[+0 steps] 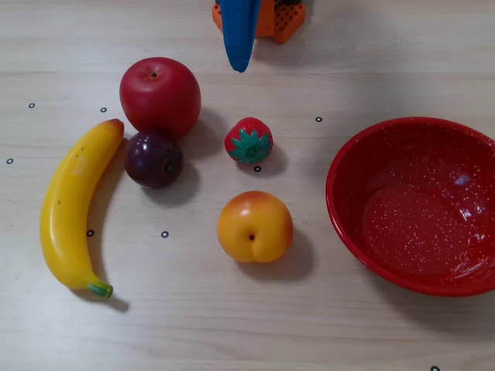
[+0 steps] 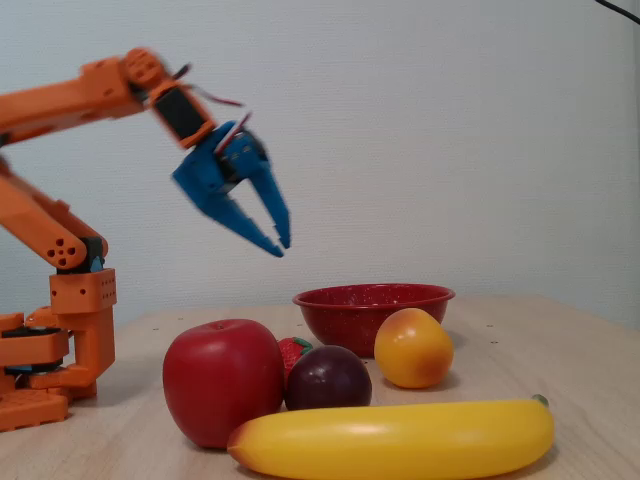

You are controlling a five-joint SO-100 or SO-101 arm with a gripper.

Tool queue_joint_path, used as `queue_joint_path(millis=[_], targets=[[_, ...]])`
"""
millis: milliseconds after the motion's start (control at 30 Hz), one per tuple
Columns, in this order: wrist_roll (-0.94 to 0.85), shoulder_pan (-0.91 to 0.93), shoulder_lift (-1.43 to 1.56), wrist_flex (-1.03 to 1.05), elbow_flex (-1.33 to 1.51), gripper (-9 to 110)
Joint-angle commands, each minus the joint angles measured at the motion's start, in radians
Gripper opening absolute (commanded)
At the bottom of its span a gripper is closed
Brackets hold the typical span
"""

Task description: Put the peach in the red bowl.

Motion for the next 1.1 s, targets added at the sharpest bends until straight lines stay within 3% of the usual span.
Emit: queue_joint_path(millis=[0,100,300,433,767,1067], targets=[[0.023,0.017,-0.143,0.078,-0.232,0],[0.02,0.017,-0.347,0.216,-0.453,8],[0.074,0.015,-0.718,0.52,-0.818,39],[0.08,0.015,-0.948,0.629,-1.003,52],[0.098,0.063,-1.347,0.635,-1.417,59],[0.118,0.087,-1.462,0.588,-1.476,59]])
